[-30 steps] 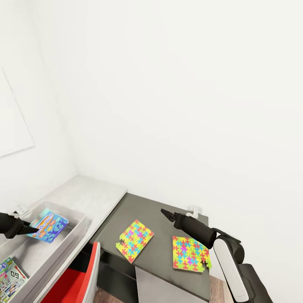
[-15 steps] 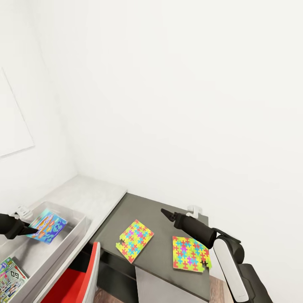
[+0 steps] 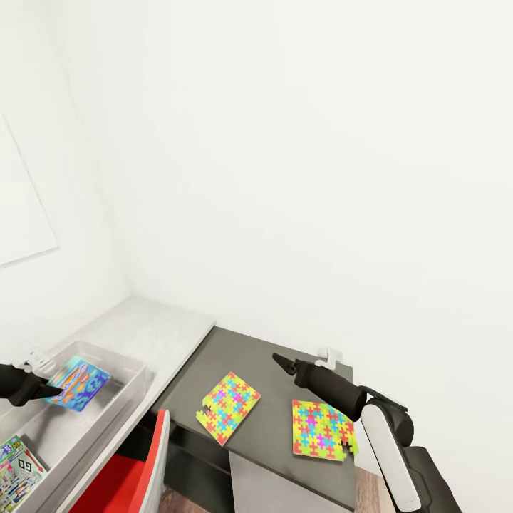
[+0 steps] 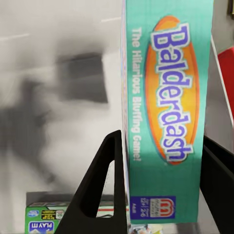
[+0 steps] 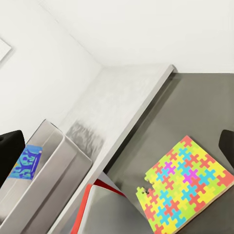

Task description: Put all the toys in the child's room - the three board games (two on the bed and one on the table), the two jigsaw puzzles on the table, and the tennis ball on the table - inside the toy box on the table in the child's room.

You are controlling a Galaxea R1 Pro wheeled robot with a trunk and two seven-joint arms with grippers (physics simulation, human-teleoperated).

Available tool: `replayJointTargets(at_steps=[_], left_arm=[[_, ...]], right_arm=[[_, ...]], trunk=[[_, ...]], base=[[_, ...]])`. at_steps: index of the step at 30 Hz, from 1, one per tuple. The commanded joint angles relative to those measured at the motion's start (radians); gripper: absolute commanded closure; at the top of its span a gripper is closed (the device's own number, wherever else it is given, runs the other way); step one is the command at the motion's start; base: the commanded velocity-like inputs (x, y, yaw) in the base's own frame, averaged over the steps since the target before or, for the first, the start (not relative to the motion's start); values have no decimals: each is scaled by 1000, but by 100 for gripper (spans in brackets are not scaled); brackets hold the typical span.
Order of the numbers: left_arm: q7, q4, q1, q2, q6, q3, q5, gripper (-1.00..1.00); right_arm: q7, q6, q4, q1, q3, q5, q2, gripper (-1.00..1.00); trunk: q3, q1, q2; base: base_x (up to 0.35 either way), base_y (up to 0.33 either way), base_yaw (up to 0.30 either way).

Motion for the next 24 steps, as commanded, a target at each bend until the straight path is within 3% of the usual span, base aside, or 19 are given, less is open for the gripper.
replayJointTargets(at_steps=[1, 24], left_arm=[[1, 5, -1, 0, 7, 1, -4, 100], [16, 18, -1, 0, -1, 3, 2, 100]], right_arm=[[2, 5, -1, -1, -1, 0, 0, -100], [10, 12, -1, -1, -3, -2, 0, -100]], trunk=[[-2, 0, -1], [-13, 0, -1]], base=[[0, 0, 0], [0, 0, 0]])
